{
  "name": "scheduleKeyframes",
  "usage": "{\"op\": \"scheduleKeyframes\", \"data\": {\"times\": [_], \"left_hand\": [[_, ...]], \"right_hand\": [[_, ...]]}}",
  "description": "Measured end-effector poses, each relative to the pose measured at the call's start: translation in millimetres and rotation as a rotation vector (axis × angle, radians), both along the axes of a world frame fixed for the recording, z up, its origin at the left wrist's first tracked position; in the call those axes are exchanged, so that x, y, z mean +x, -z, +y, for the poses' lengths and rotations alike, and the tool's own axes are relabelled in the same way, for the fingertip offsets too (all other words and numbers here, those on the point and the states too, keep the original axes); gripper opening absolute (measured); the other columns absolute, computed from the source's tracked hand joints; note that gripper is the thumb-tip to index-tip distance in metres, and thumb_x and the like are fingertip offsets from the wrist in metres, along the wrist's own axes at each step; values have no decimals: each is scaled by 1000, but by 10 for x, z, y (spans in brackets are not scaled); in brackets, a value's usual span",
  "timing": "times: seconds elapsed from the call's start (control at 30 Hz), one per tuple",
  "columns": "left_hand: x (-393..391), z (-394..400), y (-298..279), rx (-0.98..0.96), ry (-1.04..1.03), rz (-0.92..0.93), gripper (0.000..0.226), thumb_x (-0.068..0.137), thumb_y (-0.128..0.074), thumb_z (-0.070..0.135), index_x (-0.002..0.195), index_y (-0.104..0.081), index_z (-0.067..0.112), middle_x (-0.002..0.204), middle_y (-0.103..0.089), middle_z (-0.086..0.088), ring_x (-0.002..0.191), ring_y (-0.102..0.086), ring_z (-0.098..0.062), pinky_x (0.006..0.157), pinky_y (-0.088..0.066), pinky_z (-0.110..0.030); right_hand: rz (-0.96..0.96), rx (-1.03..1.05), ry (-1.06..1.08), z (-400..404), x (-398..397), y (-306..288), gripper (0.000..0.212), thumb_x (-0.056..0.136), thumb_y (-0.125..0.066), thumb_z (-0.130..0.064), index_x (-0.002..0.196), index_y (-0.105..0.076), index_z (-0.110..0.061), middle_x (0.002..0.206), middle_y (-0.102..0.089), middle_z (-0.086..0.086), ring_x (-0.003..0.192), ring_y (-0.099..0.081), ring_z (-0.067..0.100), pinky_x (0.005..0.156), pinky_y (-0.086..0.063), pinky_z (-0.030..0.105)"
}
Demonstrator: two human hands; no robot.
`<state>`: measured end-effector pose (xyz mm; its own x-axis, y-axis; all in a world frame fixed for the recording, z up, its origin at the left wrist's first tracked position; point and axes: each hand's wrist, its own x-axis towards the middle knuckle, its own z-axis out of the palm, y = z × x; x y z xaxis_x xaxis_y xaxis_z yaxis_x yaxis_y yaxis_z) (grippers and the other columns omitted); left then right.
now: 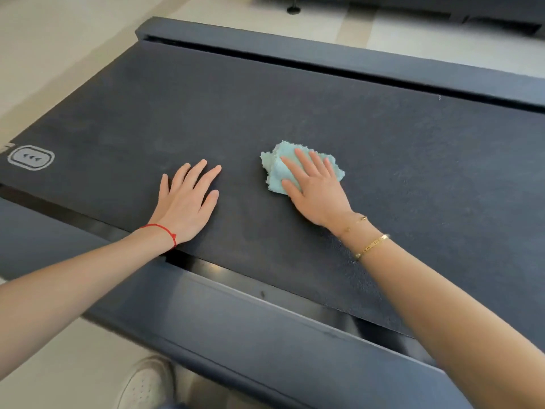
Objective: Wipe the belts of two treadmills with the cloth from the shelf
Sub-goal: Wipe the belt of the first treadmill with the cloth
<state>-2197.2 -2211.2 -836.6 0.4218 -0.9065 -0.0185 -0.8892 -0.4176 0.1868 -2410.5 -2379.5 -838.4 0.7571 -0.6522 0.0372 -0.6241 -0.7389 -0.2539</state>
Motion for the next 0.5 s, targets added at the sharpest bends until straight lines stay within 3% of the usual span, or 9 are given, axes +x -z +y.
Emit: {"op": "scheduleKeyframes", "data": {"times": [0.1, 0.23, 0.37, 0.5], "left_hand": [[243, 2, 15, -2, 48, 2, 52, 105, -28, 36, 156, -21, 32, 164, -16, 3, 151, -7, -24, 120, -7, -56], [564, -17, 21, -29, 86, 10, 52, 105, -30, 35, 156, -21, 32, 164, -17, 4, 151, -8, -22, 120, -6, -56], [803, -36, 19, -40, 137, 33, 51, 105, -28, 35, 156, -22, 32, 164, -17, 4, 151, -7, -21, 120, -5, -57], [1045, -14, -5, -28, 121, 58, 51, 105, -26, 35, 156, -22, 32, 164, -16, 5, 151, -5, -23, 119, -4, -59]], "right_hand": [[-19, -35, 33, 164, 199, 18, 51, 104, -33, -40, 153, -27, -27, 162, -18, 3, 150, -7, 31, 121, 3, 43], [-43, -2, -176, 735, 296, -23, 55, 101, -24, -47, 153, -28, -30, 162, -21, 2, 150, -10, 29, 123, 2, 42], [-28, 0, -343, 1338, 514, -13, 52, 103, -31, -46, 153, -25, -32, 163, -16, -2, 151, -6, 25, 123, 3, 41], [16, 25, -342, 1176, 542, -51, 53, 103, -27, -50, 154, -20, -35, 164, -10, -6, 152, -2, 19, 124, -1, 39]]}}
